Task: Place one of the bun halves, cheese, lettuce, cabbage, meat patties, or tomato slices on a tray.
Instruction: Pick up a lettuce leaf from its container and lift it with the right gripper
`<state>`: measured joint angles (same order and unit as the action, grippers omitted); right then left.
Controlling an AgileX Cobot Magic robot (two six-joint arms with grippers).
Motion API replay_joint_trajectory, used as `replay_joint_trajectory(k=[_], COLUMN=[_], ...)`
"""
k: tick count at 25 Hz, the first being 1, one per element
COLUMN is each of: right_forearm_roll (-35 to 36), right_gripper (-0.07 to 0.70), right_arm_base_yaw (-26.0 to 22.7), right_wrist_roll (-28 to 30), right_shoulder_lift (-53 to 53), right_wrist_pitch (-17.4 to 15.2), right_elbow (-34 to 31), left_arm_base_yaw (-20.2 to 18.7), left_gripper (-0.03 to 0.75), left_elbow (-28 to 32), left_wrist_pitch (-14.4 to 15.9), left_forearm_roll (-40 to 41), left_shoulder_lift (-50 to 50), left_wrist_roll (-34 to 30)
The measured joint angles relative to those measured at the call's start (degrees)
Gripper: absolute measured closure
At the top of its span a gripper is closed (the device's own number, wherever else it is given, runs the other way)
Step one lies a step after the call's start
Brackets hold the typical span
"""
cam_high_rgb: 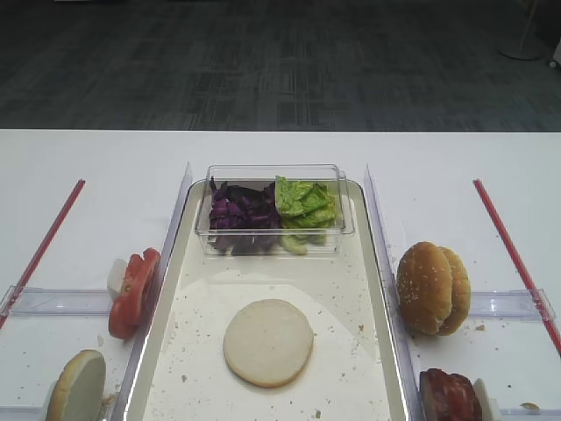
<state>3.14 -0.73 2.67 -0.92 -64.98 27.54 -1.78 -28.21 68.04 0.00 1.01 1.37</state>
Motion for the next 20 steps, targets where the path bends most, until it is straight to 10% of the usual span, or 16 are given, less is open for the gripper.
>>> replay_joint_trajectory(k=[20], right_forearm_roll=[0.0], right_gripper=[0.017], right_arm_base_yaw=[0.0], right_wrist_roll=[0.0], right_shoulder_lift=[2.0], right_wrist_pitch=[4.1], right_elbow=[2.0], left_arm_base_yaw=[0.0], left_gripper=[0.275], left_elbow=[0.0], left_wrist_pitch=[0.0], left_forearm_roll=[0.0], left_shoulder_lift=[0.0], left_wrist_roll=[0.0])
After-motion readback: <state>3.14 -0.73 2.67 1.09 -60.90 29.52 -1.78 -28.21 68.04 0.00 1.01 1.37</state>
